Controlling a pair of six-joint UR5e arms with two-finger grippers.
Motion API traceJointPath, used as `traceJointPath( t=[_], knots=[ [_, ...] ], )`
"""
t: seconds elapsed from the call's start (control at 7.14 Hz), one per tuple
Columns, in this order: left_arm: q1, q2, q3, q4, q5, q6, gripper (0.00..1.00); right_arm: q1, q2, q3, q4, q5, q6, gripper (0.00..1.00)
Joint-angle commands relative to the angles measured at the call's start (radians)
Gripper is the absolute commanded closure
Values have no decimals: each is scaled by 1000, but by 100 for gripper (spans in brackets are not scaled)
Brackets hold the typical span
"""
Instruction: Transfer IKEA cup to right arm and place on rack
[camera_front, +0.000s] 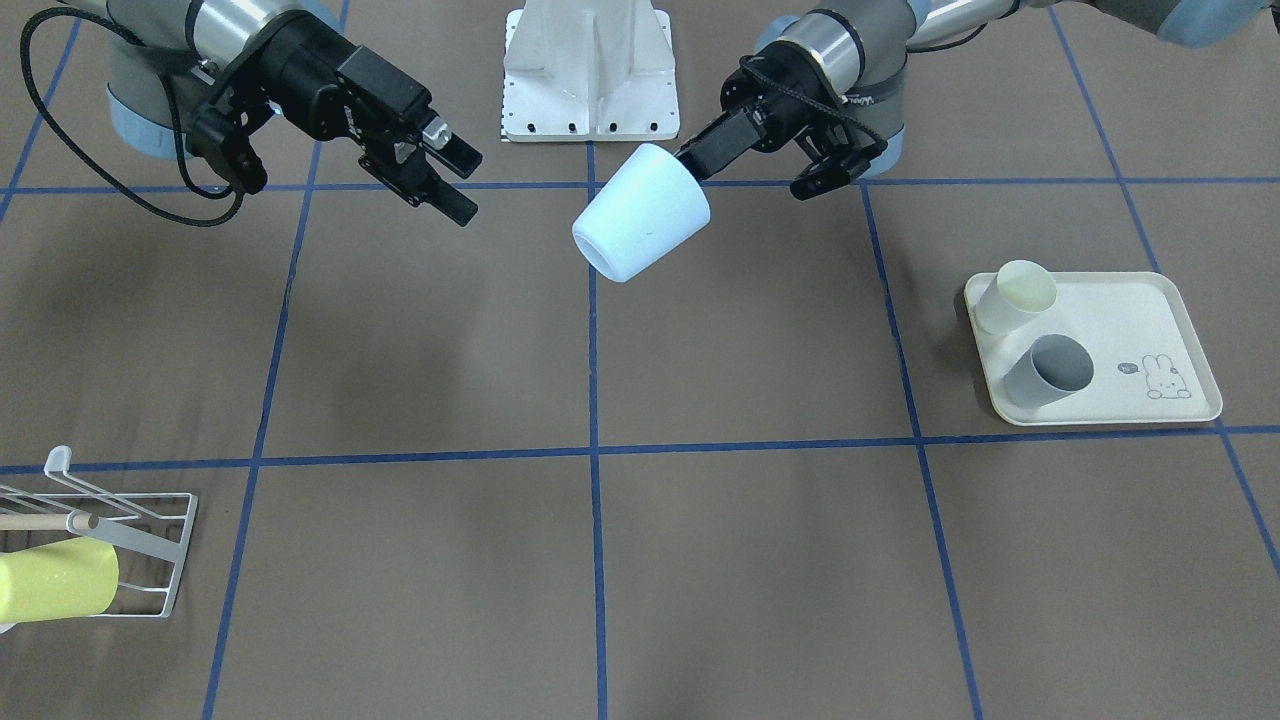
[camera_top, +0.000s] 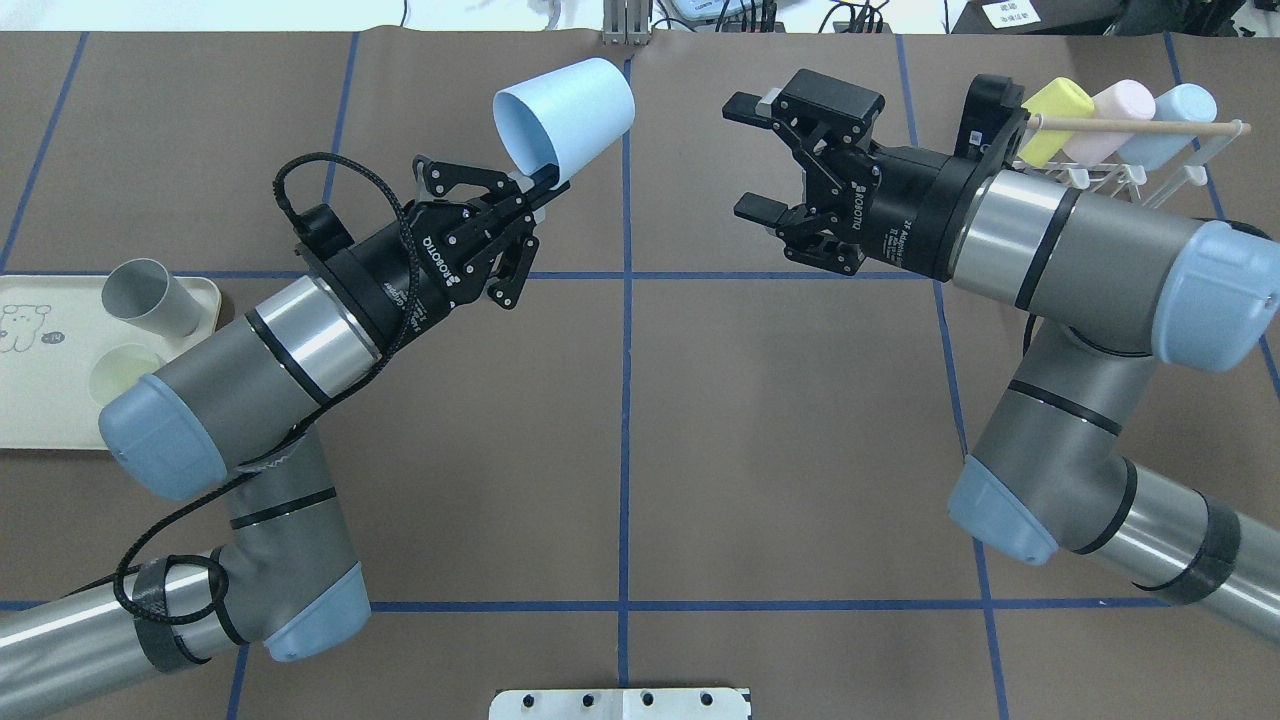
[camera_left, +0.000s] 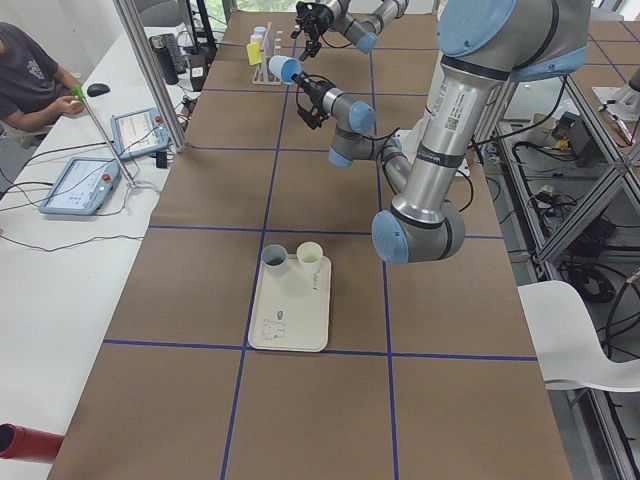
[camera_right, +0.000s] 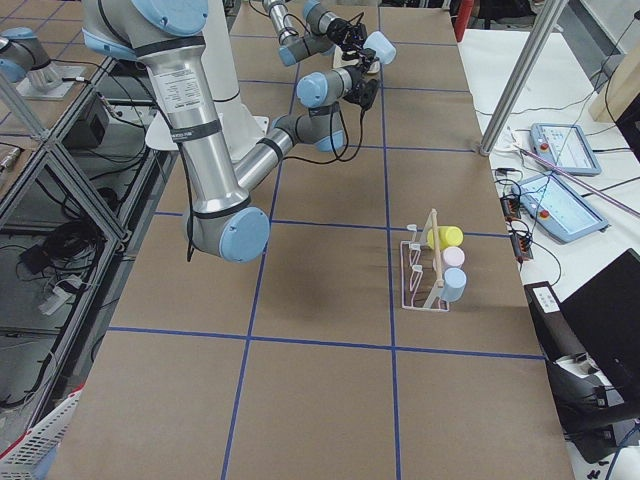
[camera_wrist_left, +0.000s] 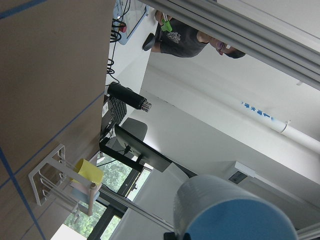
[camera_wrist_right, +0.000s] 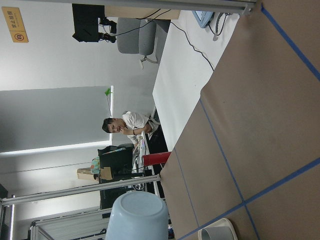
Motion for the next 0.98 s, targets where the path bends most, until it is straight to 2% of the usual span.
traceJointPath(
  t=[0.0, 0.7, 0.84],
  knots=[
    [30, -32, 8, 2, 10, -3, 100, -3, 27, -27, 5, -1, 28, 0],
    [47, -62, 45, 4, 18, -3, 100, -16, 29, -27, 5, -3, 28, 0],
    [73, -64, 45, 4, 54, -3, 100, -20, 29, -28, 5, -13, 28, 0]
  ],
)
